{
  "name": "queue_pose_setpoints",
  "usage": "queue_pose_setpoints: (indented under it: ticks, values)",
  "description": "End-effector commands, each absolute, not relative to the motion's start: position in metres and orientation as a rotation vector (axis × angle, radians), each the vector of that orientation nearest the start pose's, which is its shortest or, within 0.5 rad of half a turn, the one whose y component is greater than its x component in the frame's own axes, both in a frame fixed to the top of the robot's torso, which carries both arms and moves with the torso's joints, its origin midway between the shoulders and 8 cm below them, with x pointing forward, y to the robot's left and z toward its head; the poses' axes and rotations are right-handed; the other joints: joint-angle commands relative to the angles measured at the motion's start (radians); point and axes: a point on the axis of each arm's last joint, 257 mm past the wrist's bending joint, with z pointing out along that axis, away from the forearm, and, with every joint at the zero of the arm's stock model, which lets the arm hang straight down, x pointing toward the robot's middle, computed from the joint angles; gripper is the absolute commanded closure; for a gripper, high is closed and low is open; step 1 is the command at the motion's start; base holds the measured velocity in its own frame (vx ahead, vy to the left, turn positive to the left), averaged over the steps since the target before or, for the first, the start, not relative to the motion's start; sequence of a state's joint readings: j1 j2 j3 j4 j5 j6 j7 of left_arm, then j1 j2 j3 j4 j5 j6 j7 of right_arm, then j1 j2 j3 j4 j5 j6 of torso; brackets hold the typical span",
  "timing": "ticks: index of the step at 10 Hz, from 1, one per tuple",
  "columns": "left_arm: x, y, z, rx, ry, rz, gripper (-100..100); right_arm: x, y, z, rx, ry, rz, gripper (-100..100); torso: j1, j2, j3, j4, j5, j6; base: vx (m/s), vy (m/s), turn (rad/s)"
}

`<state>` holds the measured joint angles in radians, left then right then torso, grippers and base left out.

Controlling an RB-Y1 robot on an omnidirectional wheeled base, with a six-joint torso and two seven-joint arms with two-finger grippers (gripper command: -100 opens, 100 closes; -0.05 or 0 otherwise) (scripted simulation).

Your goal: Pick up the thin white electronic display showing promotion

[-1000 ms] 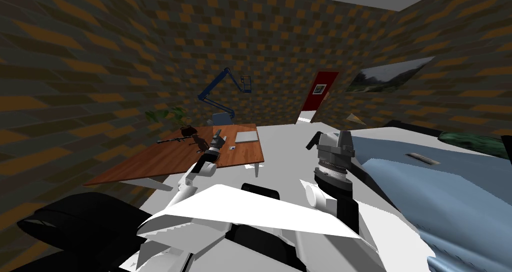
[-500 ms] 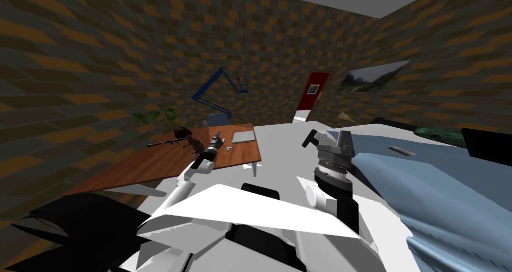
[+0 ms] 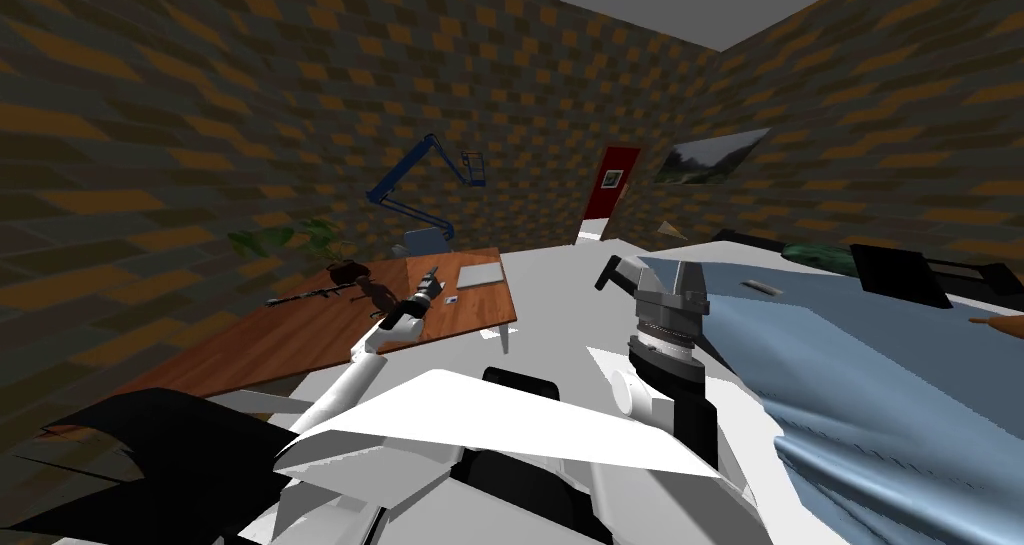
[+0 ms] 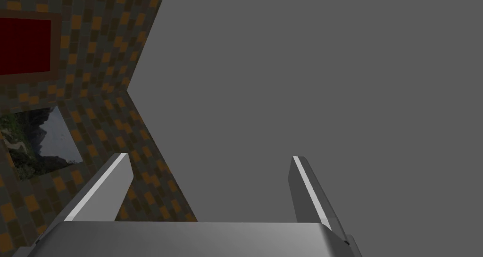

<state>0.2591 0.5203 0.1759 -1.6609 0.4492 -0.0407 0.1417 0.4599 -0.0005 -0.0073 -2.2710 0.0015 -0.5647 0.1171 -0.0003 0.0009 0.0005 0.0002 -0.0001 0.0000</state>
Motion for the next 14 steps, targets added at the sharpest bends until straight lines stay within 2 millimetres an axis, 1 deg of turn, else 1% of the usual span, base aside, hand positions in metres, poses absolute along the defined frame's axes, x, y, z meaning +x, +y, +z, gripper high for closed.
queue_pose_setpoints:
  ticks: [1,2,3,4,5,6,7,8,9,10,11,12,13,14]
  values:
    - [0.458,0.492,-0.223,-1.395,1.082,-1.042,-100,0.336,-0.275,0.045,0.541,0.573,1.218,0,0.0,0.0,0.0,0.0,0.0,0.0,-0.011,-0.005,-0.093]
    - [0.46,0.509,-0.23,-1.438,1.085,-1.015,-100,0.336,-0.275,0.045,0.541,0.573,1.218,0,0.0,0.0,0.0,0.0,0.0,0.0,-0.013,-0.007,-0.192]
    - [0.457,0.514,-0.241,-1.467,1.094,-0.992,-100,0.336,-0.275,0.045,0.541,0.573,1.218,0,0.001,0.0,0.0,0.0,0.0,0.0,-0.01,0.0,-0.1]
    - [0.457,0.534,-0.25,-1.516,1.09,-0.96,-100,0.336,-0.275,0.045,0.541,0.573,1.218,0,0.001,0.0,0.0,0.0,0.0,-0.001,-0.013,-0.001,-0.185]
    - [0.453,0.537,-0.26,-1.546,1.103,-0.939,-100,0.336,-0.275,0.045,0.541,0.573,1.218,0,0.001,0.0,0.0,0.0,0.0,0.0,-0.011,0.005,-0.117]
    - [0.453,0.555,-0.266,-1.59,1.094,-0.912,-100,0.336,-0.275,0.045,0.541,0.573,1.218,0,0.001,0.0,0.0,0.0,0.0,-0.001,-0.012,0.007,-0.209]
    - [0.448,0.559,-0.278,-1.626,1.107,-0.884,-100,0.336,-0.275,0.045,0.541,0.573,1.218,0,0.001,0.0,0.0,0.0,0.0,0.0,-0.01,0.013,-0.115]
    - [0.449,0.572,-0.279,-1.666,1.101,-0.867,-100,0.336,-0.275,0.045,0.541,0.573,1.218,0,0.001,0.0,0.0,0.0,0.0,-0.001,-0.015,0.012,-0.232]
    - [0.439,0.581,-0.297,-1.709,1.106,-0.827,-100,0.336,-0.275,0.045,0.541,0.573,1.218,0,0.002,0.0,0.0,0.0,0.0,0.0,-0.012,0.017,-0.124]
    - [0.439,0.581,-0.297,-1.709,1.106,-0.827,-100,0.336,-0.275,0.045,0.541,0.573,1.218,0,0.002,0.0,0.0,0.0,0.0,-0.001,-0.004,0.011,0.027]
    - [0.434,0.599,-0.306,-1.772,1.095,-0.79,-100,0.336,-0.275,0.045,0.541,0.573,1.218,0,0.002,0.0,0.0,0.0,0.0,-0.001,-0.009,0.012,-0.234]
    - [0.429,0.602,-0.314,-1.794,1.099,-0.772,-100,0.336,-0.275,0.045,0.541,0.573,1.218,0,0.002,0.0,0.0,0.0,0.0,0.0,-0.012,0.023,-0.149]
    - [0.428,0.602,-0.315,-1.795,1.099,-0.77,-100,0.336,-0.275,0.045,0.541,0.573,1.218,0,0.002,0.0,0.0,0.0,0.001,-0.001,-0.007,0.012,0.02]
    - [0.423,0.615,-0.322,-1.857,1.092,-0.739,-100,0.336,-0.275,0.045,0.541,0.573,1.218,0,0.002,0.0,0.0,0.0,0.0,-0.001,-0.01,0.016,-0.205]
